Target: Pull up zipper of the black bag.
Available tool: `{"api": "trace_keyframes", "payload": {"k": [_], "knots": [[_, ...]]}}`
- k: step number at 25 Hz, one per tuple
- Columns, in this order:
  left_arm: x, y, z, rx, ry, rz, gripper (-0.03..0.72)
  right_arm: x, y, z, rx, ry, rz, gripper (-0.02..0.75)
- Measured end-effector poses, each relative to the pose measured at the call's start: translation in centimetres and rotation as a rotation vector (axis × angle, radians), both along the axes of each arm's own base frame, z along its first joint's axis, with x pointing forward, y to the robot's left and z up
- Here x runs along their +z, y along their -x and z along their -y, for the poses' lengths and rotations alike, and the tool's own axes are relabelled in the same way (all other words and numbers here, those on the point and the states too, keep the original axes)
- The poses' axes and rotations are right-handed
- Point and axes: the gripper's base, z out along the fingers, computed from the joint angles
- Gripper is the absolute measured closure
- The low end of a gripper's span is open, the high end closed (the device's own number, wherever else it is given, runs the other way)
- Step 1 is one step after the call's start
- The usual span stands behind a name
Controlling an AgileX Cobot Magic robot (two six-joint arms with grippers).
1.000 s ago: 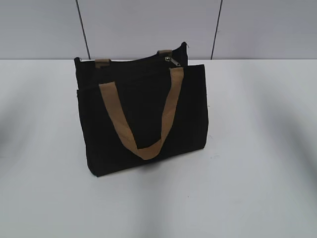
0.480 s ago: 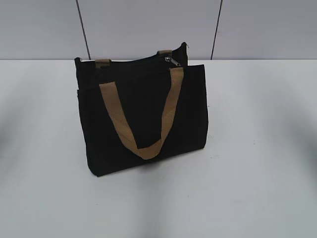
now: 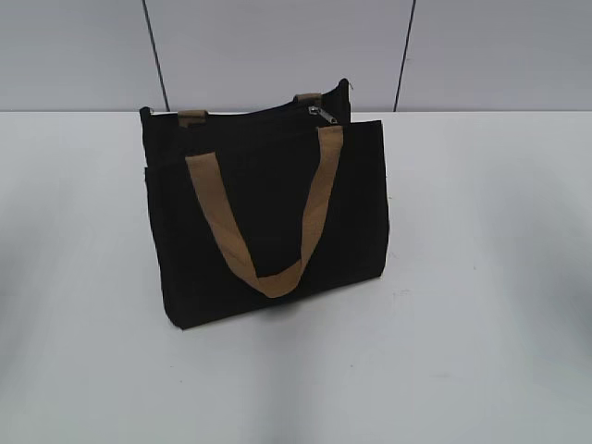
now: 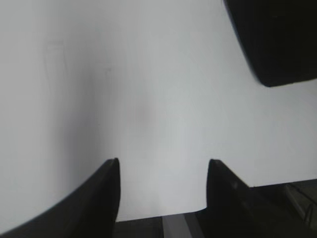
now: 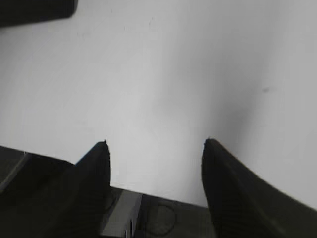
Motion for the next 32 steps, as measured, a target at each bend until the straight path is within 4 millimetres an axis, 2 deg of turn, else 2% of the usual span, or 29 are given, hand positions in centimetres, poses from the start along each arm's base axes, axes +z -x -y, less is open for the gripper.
{"api": "trace_keyframes", "payload": {"k": [6,10,14,20,32], "knots": [[-2.8,4.9,-0.2,0.01,0.0,0.05,0.27,-3.1,5.7,-0.1,-0.017,0.0,0.033,0.274],[-3.4,8.4,-0.3,0.011,0.003,0.128,0.27,-4.7,9.1,-0.1,-0.021,0.002,0.072,0.274],[-3.9,10.9,-0.3,0.011,0.006,0.201,0.27,-5.6,12.5,-0.1,-0.022,0.002,0.146,0.274],[-4.2,13.6,-0.3,0.013,0.015,0.332,0.27,-7.2,15.5,-0.2,-0.021,0.002,0.207,0.273],[-3.1,18.3,-0.5,0.013,0.026,0.631,0.27,-5.9,19.7,-0.3,-0.021,0.004,0.497,0.273]]}}
